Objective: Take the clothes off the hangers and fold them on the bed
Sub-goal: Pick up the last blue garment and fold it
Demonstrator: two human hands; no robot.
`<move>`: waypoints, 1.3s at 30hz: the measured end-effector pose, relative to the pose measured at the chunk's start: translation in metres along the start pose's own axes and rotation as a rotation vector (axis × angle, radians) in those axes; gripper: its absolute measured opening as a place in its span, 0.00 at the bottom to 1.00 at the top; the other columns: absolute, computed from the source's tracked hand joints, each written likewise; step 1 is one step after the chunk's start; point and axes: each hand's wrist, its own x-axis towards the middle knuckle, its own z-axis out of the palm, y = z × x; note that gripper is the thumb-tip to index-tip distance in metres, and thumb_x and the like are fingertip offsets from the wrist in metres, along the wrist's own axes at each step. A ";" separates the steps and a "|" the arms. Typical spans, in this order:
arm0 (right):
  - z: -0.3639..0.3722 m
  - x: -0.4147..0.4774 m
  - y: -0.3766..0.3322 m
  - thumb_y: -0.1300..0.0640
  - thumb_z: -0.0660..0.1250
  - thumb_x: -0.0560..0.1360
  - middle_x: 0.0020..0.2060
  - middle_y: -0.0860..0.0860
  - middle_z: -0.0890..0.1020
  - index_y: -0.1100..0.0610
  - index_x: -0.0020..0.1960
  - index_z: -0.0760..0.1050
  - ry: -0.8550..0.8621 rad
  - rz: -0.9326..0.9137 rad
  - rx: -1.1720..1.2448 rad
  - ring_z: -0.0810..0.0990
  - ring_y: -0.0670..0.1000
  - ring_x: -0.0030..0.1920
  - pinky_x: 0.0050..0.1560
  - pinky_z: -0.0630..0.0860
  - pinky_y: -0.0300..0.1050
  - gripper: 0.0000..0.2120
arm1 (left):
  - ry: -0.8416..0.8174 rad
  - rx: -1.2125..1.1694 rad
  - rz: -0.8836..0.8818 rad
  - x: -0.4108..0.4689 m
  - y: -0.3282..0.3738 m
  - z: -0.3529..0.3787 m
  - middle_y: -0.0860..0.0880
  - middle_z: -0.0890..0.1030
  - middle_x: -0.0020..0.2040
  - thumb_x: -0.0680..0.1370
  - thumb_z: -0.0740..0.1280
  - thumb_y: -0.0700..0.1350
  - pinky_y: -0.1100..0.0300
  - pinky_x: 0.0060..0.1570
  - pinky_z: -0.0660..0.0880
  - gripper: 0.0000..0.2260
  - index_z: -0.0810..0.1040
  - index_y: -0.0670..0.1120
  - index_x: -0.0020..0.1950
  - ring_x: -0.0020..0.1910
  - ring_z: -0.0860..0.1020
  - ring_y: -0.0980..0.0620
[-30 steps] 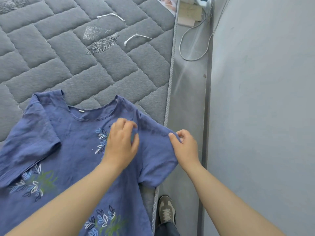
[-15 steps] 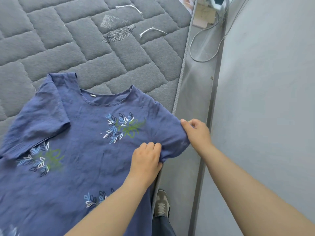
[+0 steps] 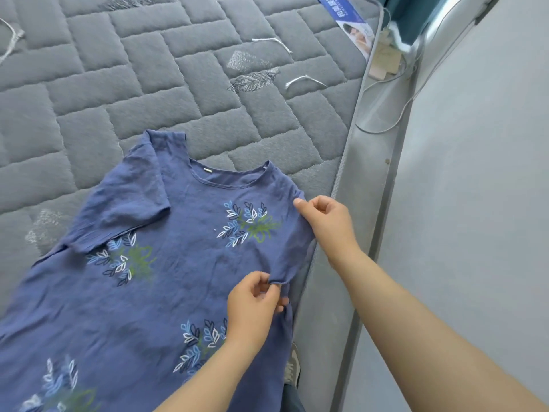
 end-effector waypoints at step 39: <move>0.092 0.070 0.005 0.59 0.68 0.76 0.73 0.57 0.61 0.59 0.78 0.48 -0.058 -0.052 -0.836 0.62 0.57 0.73 0.70 0.64 0.50 0.39 | 0.076 1.140 0.624 0.205 0.094 -0.194 0.37 0.75 0.55 0.74 0.60 0.28 0.45 0.52 0.70 0.14 0.77 0.36 0.56 0.54 0.74 0.36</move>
